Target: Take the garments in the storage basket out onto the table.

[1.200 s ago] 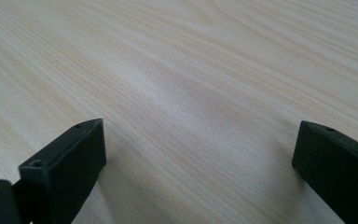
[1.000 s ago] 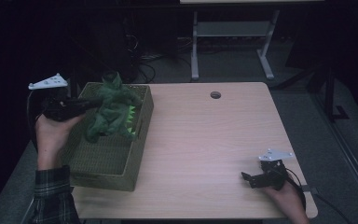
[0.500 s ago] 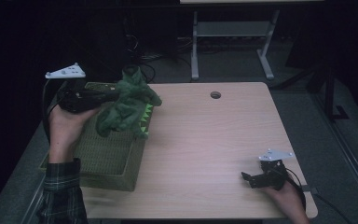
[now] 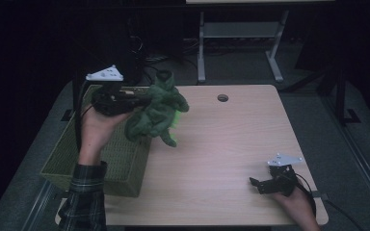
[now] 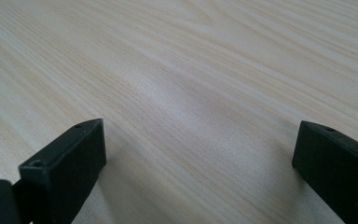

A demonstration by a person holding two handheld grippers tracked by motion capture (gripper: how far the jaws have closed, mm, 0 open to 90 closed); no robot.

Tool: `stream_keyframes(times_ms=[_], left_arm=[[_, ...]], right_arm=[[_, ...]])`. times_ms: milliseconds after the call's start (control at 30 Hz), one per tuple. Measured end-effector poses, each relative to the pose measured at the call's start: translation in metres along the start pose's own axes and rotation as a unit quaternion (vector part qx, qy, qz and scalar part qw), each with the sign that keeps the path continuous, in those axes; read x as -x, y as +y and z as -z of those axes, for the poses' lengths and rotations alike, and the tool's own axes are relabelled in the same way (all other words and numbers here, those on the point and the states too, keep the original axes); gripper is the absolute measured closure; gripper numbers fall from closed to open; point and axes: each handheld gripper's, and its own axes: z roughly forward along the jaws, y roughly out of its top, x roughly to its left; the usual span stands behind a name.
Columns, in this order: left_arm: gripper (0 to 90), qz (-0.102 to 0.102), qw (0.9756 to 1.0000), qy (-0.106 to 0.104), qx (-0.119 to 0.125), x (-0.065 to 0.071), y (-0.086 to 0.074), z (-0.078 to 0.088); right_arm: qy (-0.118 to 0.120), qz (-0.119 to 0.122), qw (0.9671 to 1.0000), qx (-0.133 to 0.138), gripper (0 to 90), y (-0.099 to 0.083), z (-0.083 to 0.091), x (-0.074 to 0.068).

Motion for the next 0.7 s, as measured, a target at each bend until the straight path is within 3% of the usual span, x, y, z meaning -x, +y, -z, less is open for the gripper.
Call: stream_keyframes(times_ms=[33, 367, 700], left_arm=[[87.2, 0.002, 1.0, -0.006, -0.003, 0.004, 0.0, -0.01], [87.1, 0.011, 0.9995, -0.029, -0.011, 0.023, -0.011, -0.053], [87.1, 0.026, 0.9988, -0.036, -0.018, 0.044, -0.03, -0.09]], right_arm=[[0.0, 0.0, 1.0, 0.0, 2.3, 0.0, 0.0, 0.0], [0.001, -0.001, 1.0, 0.0, 2.3, 0.0, 0.0, 0.0], [0.0, -0.002, 1.0, 0.0, 2.3, 0.0, 0.0, 0.0]])
